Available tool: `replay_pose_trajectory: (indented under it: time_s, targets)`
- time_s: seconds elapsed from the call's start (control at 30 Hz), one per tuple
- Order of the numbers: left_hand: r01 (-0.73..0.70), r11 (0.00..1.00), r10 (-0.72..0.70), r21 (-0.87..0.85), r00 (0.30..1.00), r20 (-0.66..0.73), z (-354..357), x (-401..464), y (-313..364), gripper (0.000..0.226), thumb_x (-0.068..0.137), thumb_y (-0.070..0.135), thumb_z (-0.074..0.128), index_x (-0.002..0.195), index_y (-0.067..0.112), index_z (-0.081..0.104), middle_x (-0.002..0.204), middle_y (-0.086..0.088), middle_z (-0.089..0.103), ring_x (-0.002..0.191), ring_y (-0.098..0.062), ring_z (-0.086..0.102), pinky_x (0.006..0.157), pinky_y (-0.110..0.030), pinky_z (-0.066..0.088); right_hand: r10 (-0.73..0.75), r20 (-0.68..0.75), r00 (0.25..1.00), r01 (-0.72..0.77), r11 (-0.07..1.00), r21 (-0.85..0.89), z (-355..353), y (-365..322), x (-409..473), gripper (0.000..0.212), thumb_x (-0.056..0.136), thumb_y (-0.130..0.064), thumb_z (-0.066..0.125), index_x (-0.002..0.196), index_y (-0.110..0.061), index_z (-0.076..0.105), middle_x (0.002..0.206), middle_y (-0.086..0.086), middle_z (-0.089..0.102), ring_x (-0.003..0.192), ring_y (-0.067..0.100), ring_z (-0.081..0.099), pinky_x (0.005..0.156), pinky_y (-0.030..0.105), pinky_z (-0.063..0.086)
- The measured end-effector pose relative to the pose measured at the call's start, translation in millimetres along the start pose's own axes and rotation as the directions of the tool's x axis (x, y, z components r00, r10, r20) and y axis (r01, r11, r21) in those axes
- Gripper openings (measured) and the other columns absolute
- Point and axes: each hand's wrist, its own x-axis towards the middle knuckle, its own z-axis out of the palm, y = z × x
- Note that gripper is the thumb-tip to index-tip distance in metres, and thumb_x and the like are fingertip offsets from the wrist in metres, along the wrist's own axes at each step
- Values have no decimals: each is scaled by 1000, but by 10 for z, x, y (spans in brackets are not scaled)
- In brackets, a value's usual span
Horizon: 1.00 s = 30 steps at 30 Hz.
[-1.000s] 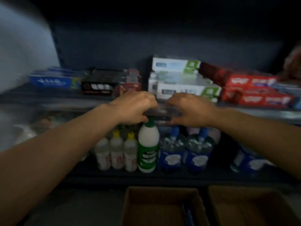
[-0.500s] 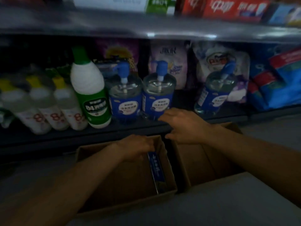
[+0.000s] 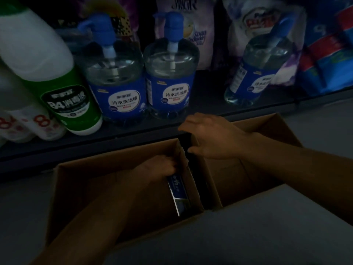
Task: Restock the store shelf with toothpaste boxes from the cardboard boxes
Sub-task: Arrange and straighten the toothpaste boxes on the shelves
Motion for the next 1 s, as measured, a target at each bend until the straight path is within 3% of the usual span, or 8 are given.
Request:
replay_pose_trajectory:
  time_s: [0.2, 0.33, 0.57, 0.67, 0.77, 1.0]
  targets:
    - [14, 992, -25, -122, 996, -91, 144, 26, -32, 40, 100, 16, 42, 139, 12, 49, 151, -6, 37, 140, -23, 32, 113, -34, 29, 0, 6, 1000, 0, 1000, 25, 91, 10, 56, 56, 85, -42, 64, 134, -21, 45, 126, -1, 49, 116, 16, 44, 89, 31, 41]
    - [16, 1000, -17, -14, 996, -90, 175, -11, -34, 37, 98, 12, 42, 133, 10, 53, 147, -8, 40, 136, -26, 36, 107, -40, 37, -9, 10, 1000, 8, 1000, 29, 118, -11, 91, 57, 85, -43, 64, 134, -23, 45, 126, -2, 50, 115, 15, 45, 87, 31, 42]
    - [81, 997, -81, 4, 994, 77, 111, -116, -7, 37, 102, 14, 34, 138, 11, 42, 142, -11, 42, 128, -25, 43, 98, -35, 43, -20, 16, 1000, 20, 999, 32, 104, -74, 142, 59, 85, -41, 64, 136, -22, 44, 126, -2, 49, 116, 16, 44, 91, 32, 42]
    - [104, 995, -104, 2, 989, 104, 2, -245, -74, 35, 97, 14, 46, 132, 16, 46, 137, -6, 46, 124, -23, 44, 92, -35, 43, -30, 4, 1000, 29, 999, 20, 55, -121, 135, 58, 85, -42, 65, 136, -23, 44, 127, -3, 49, 116, 15, 44, 92, 33, 42]
    - [109, 994, -108, 6, 984, 138, -197, -418, -134, 47, 88, 16, 61, 132, 16, 44, 136, -3, 44, 123, -21, 41, 93, -37, 43, -36, -12, 999, 36, 999, 22, -44, -180, 120, 59, 85, -42, 65, 137, -24, 42, 129, -4, 48, 117, 14, 44, 92, 31, 41]
    - [156, 987, -154, -28, 986, 70, -788, -914, -99, 55, 88, 17, 60, 139, 16, 40, 142, -3, 41, 129, -21, 37, 93, -35, 38, -105, -83, 991, 104, 995, -11, -510, -411, 159, 57, 83, -40, 66, 133, -22, 47, 121, -1, 52, 111, 17, 49, 87, 35, 45]
